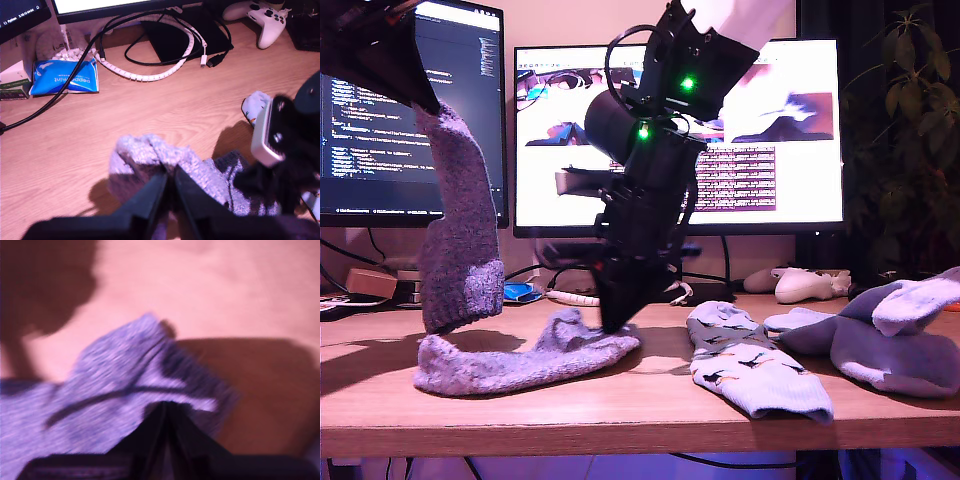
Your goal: Pair up the socks based on colour and pattern, by placing them on top of one another
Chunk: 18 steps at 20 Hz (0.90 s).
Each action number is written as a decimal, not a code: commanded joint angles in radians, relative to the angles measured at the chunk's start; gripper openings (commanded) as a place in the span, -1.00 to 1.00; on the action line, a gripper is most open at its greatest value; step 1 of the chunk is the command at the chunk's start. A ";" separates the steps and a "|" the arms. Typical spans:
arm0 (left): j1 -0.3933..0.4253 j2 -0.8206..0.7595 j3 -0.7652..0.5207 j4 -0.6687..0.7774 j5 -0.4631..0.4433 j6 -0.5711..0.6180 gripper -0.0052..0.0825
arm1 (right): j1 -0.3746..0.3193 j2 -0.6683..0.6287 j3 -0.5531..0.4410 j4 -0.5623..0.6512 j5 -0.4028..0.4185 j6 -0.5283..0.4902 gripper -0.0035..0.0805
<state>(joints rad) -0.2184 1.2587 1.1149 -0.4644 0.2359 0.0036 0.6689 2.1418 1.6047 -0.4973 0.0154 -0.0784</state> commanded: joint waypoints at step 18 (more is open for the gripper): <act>0.002 -0.010 0.003 0.007 0.059 0.023 -0.93 | -0.024 0.092 0.007 -0.075 -0.133 -0.106 -0.95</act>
<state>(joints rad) -0.2180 1.2587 1.1149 -0.4648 0.2867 0.0223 0.6540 2.1681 1.6226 -0.5762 -0.1406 -0.1810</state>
